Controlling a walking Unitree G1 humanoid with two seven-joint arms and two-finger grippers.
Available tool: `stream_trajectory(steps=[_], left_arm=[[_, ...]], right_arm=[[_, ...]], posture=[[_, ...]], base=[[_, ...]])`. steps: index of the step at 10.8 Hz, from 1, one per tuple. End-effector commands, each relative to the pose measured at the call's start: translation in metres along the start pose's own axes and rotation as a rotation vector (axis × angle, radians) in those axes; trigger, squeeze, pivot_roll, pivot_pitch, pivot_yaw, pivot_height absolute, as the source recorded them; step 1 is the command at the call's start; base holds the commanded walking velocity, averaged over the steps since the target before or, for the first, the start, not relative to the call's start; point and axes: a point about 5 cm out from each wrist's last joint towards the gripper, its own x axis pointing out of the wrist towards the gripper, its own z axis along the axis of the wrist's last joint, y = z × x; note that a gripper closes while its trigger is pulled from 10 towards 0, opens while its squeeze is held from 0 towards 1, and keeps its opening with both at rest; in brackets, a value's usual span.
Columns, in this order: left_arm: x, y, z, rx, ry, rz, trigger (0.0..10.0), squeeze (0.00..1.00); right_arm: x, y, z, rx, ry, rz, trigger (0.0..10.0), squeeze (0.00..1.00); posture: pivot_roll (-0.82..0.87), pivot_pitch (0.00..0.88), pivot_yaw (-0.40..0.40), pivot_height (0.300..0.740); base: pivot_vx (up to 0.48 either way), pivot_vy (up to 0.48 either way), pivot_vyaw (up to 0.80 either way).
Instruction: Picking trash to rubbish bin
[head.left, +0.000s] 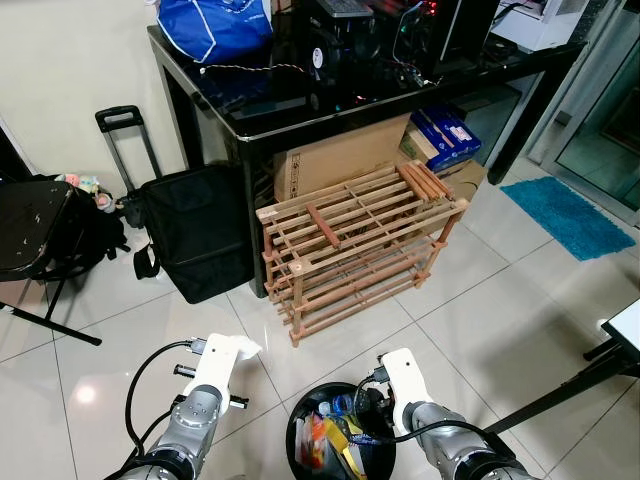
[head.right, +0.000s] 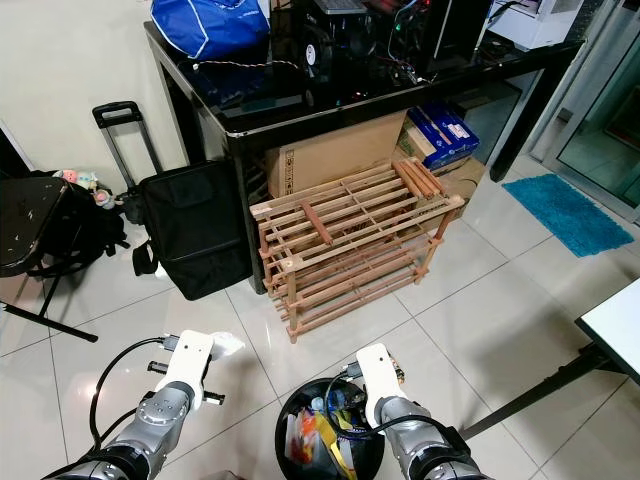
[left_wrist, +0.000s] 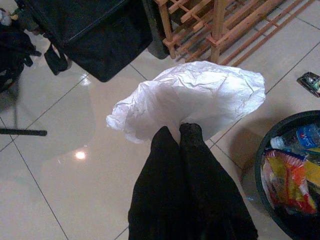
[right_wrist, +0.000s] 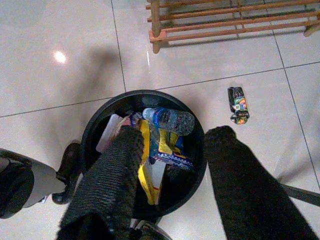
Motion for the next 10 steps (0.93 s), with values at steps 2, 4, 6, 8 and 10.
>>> stream_trajectory(steps=[2, 4, 6, 8, 10], left_arm=[[0.001, -0.001, 0.003, 0.001, -0.003, 0.006, 10.0, 0.00], [0.001, -0.002, 0.003, 0.004, 0.001, -0.003, 10.0, 0.00], [0.000, -0.006, -0.002, -0.020, 0.014, -0.026, 10.0, 0.00], [-0.001, -0.005, -0.003, -0.022, 0.013, -0.013, 10.0, 0.00], [0.000, -0.005, -0.002, -0.003, 0.015, -0.010, 10.0, 0.00]], right_arm=[[-0.001, -0.005, 0.000, 0.000, 0.000, -0.025, 10.0, 0.00], [-0.008, -0.027, -0.011, 0.022, 0.024, -0.128, 10.0, 0.00], [-0.011, -0.039, -0.011, 0.053, 0.006, -0.170, 10.0, 0.00], [-0.009, -0.036, -0.003, 0.075, -0.036, -0.151, 10.0, 0.00], [-0.007, -0.030, 0.002, 0.077, -0.057, -0.130, 10.0, 0.00]], posture=[[0.04, 0.044, -0.058, 0.740], [0.04, 0.042, -0.056, 0.740], [0.04, 0.041, -0.056, 0.740], [0.04, 0.036, -0.055, 0.740], [0.04, 0.034, -0.055, 0.740]], base=[[0.000, 0.000, 0.00], [0.000, 0.000, 0.00], [0.000, 0.000, 0.00], [0.000, 0.000, 0.00], [0.000, 0.000, 0.00]])
